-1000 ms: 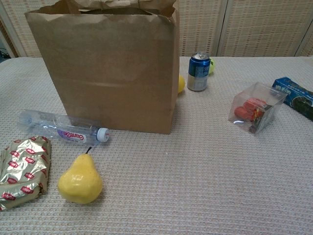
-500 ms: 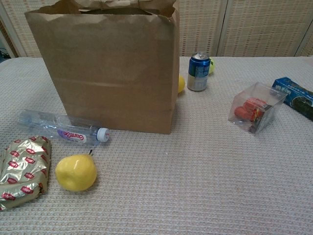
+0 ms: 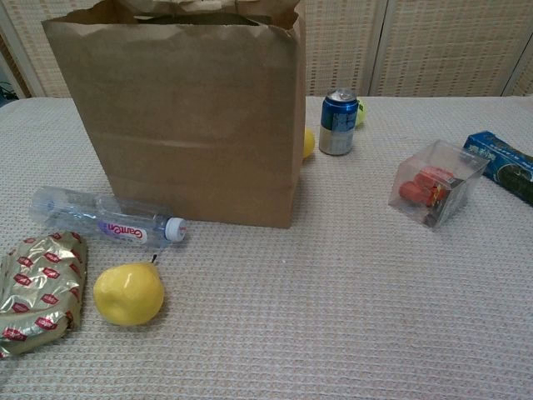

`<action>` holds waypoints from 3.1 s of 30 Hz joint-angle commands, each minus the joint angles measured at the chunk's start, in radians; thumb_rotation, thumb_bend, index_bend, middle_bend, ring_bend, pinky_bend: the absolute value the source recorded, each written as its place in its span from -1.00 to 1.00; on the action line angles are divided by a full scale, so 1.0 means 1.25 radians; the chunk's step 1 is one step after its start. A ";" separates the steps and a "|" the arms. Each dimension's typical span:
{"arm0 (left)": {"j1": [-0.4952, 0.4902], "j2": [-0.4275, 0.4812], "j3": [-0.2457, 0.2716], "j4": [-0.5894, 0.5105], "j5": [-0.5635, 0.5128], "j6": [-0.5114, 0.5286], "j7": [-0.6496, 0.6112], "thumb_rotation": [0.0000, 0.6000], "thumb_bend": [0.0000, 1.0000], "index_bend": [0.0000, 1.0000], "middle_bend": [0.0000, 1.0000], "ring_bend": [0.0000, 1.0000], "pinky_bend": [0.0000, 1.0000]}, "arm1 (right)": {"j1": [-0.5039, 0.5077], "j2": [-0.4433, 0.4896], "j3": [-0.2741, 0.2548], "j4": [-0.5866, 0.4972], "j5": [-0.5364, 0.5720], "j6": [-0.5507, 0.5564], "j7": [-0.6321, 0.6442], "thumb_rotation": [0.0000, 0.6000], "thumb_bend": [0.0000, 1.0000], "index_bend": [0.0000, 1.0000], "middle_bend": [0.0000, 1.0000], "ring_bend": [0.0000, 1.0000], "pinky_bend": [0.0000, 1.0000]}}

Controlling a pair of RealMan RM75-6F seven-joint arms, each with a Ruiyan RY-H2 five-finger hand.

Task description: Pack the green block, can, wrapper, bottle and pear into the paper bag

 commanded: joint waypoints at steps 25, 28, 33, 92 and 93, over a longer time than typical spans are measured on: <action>-0.014 -0.123 0.044 0.138 0.008 0.043 -0.016 1.00 0.07 -1.00 -1.00 -1.00 -0.80 | 0.004 0.004 0.006 -0.010 0.002 0.001 0.010 1.00 -0.97 -1.00 -1.00 -1.00 -0.88; -0.014 -0.124 0.045 0.133 0.010 0.050 -0.019 1.00 0.06 -1.00 -1.00 -1.00 -0.82 | 0.004 0.005 0.006 -0.010 0.002 0.002 0.010 1.00 -0.97 -1.00 -1.00 -1.00 -0.88; -0.011 -0.124 0.044 0.123 0.009 0.058 -0.023 1.00 0.04 -1.00 -1.00 -1.00 -0.87 | 0.004 0.005 0.006 -0.010 0.001 0.003 0.012 1.00 -0.97 -1.00 -1.00 -1.00 -0.88; 0.443 0.206 0.462 -0.365 0.177 -0.021 -0.321 1.00 -0.33 -1.00 -1.00 -1.00 -0.91 | 0.000 0.006 0.005 -0.014 0.012 -0.013 -0.026 1.00 -0.97 -1.00 -1.00 -1.00 -0.88; 0.442 0.200 0.471 -0.345 0.206 -0.022 -0.322 1.00 -0.33 -1.00 -1.00 -1.00 -0.91 | 0.001 0.006 0.004 -0.015 0.012 -0.014 -0.026 1.00 -0.97 -1.00 -1.00 -1.00 -0.88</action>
